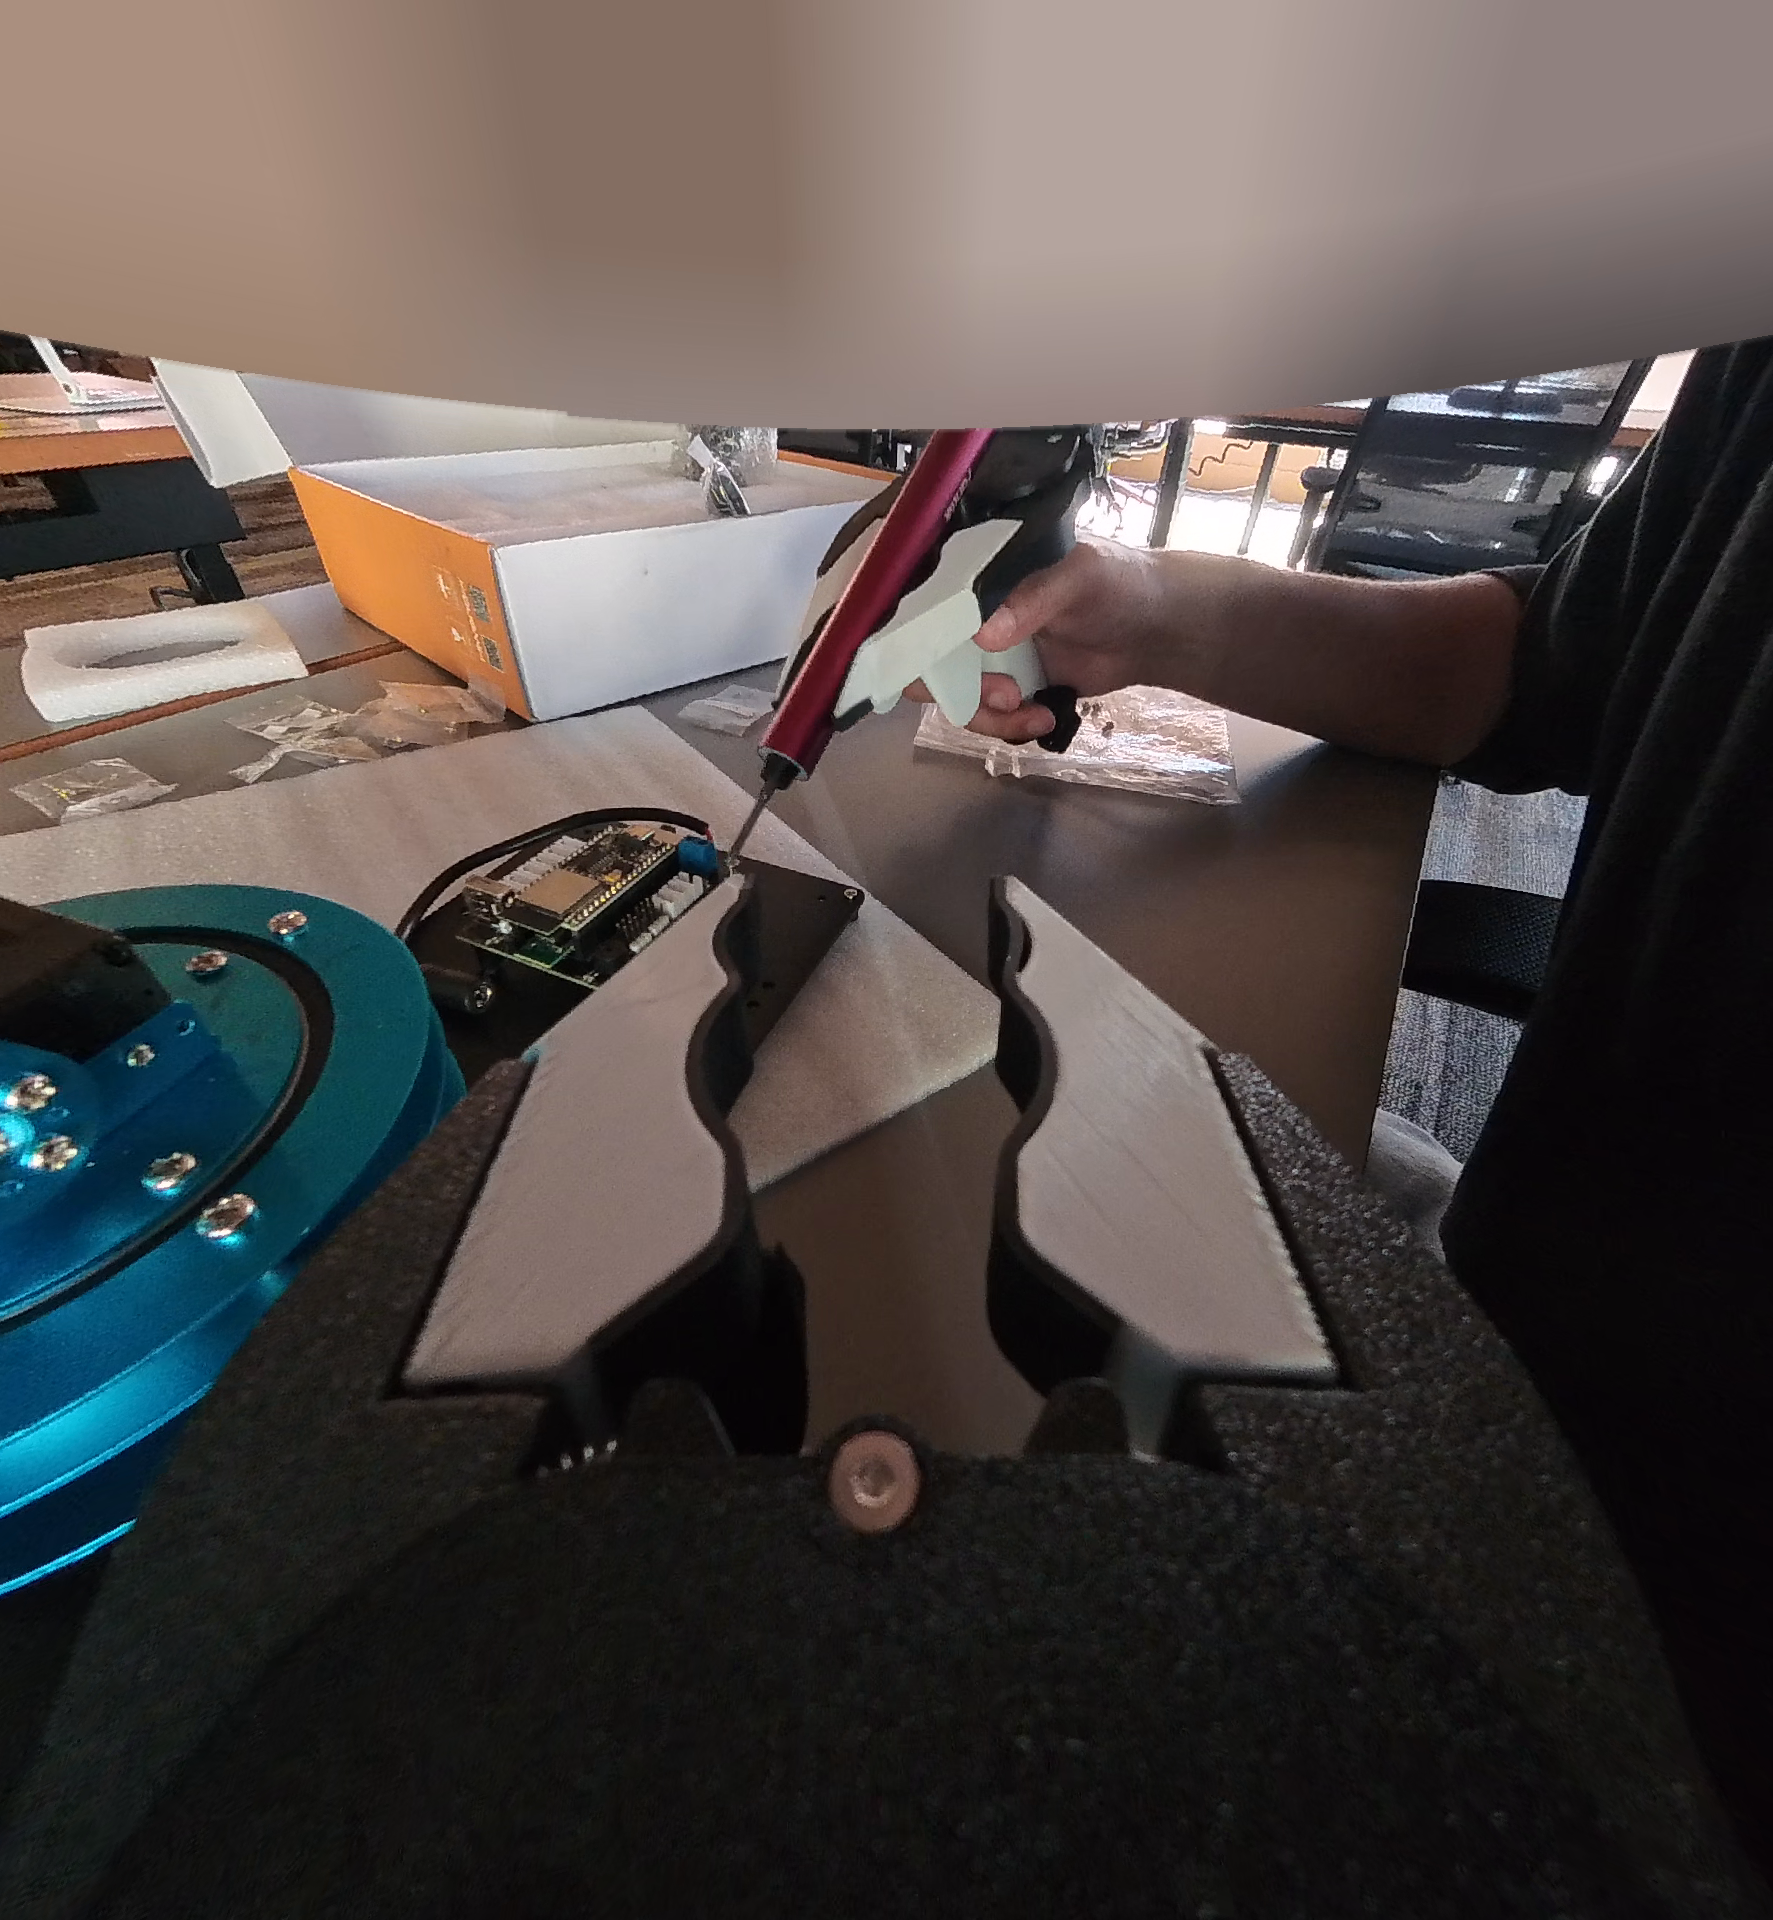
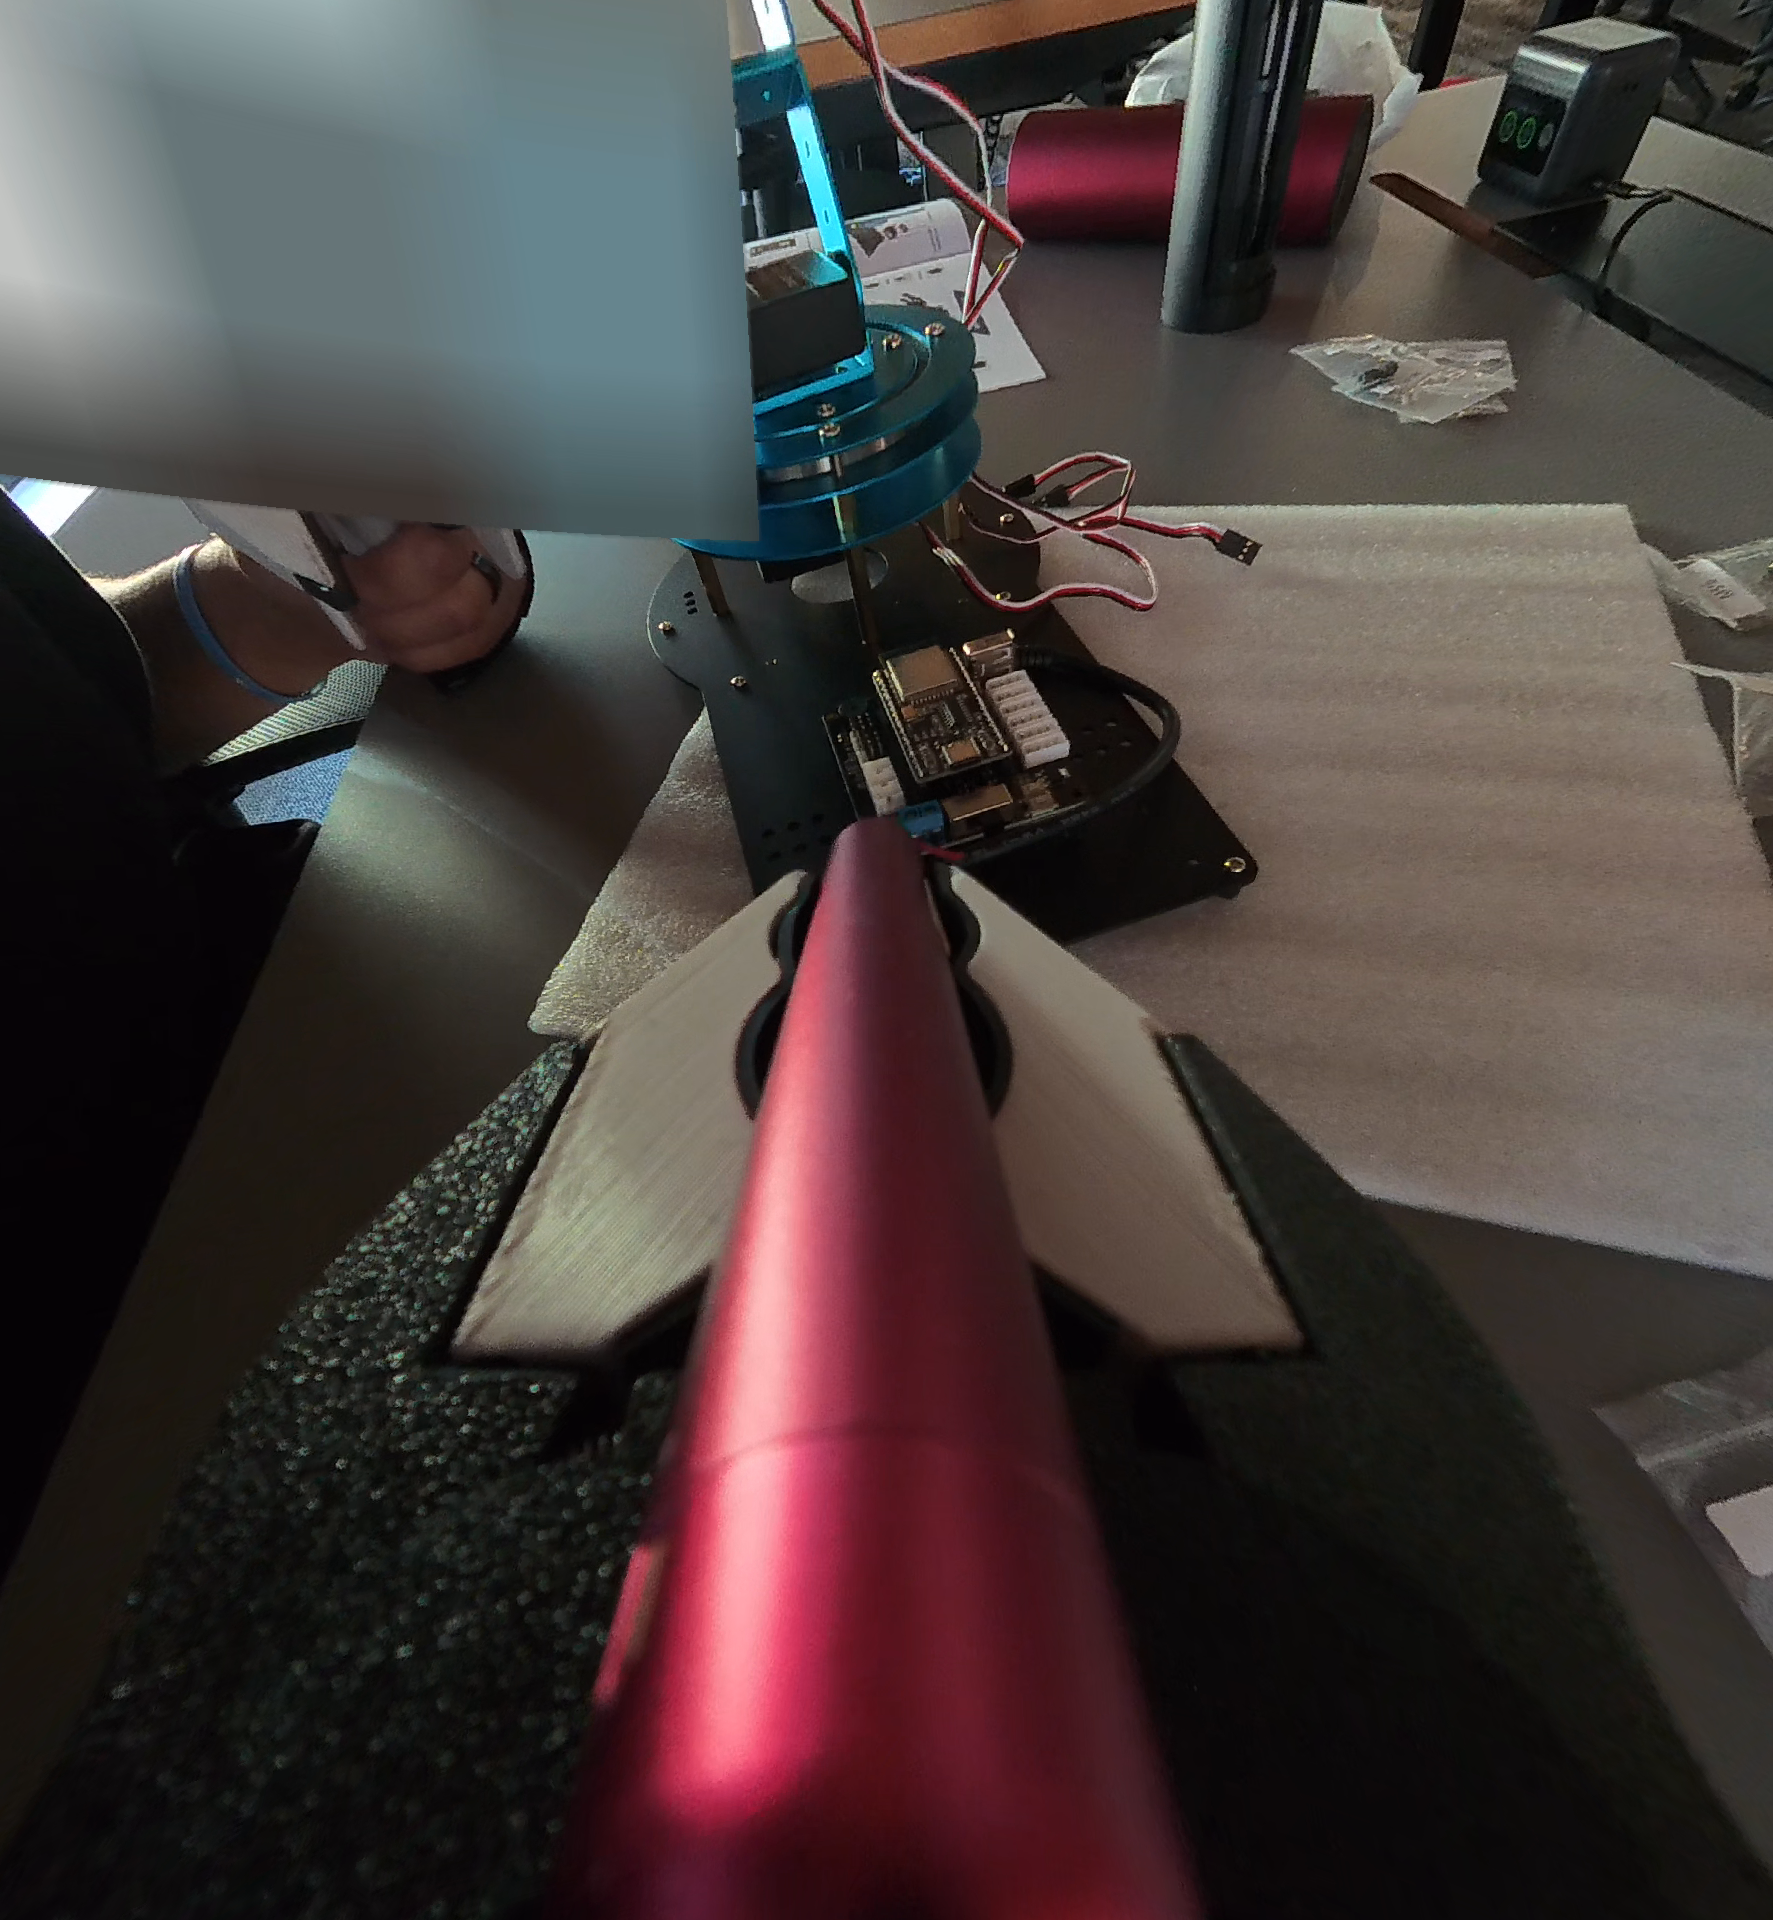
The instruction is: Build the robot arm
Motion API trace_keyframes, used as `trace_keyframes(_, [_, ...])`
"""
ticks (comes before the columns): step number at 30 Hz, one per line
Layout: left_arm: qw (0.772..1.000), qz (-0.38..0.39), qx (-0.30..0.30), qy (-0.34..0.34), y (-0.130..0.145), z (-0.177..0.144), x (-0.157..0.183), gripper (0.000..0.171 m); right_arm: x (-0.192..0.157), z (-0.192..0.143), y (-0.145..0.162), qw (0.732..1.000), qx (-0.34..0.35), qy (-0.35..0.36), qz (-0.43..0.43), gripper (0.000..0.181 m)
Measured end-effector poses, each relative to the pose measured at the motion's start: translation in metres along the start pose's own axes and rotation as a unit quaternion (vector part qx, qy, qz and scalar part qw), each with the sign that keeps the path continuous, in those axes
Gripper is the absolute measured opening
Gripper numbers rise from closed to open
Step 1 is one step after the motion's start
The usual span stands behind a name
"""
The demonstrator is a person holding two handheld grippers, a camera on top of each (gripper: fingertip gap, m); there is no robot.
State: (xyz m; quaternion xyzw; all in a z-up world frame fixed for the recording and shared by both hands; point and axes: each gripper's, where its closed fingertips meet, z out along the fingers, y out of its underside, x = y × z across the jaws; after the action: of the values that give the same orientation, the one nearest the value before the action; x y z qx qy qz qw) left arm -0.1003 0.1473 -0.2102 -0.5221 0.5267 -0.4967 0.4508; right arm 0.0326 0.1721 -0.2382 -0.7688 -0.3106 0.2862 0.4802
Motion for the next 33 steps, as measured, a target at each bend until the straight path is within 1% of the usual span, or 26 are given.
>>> trace_keyframes(23, [1.000, 0.000, 0.001, 0.000, 0.0000, -0.0004, 0.0000, 0.043, 0.0021, -0.0008, 0.0004, 1.000, -0.010, 0.008, -0.003, 0.023])
trace_keyframes(28, [1.000, 0.000, -0.001, 0.000, 0.0005, 0.0000, 0.0000, 0.044, 0.0006, -0.0014, -0.0001, 0.999, -0.025, 0.011, -0.019, 0.023])
trace_keyframes(33, [1.000, -0.002, -0.004, 0.001, 0.0012, 0.0006, 0.0000, 0.043, -0.0022, -0.0004, -0.0021, 0.998, -0.056, 0.006, -0.038, 0.022])
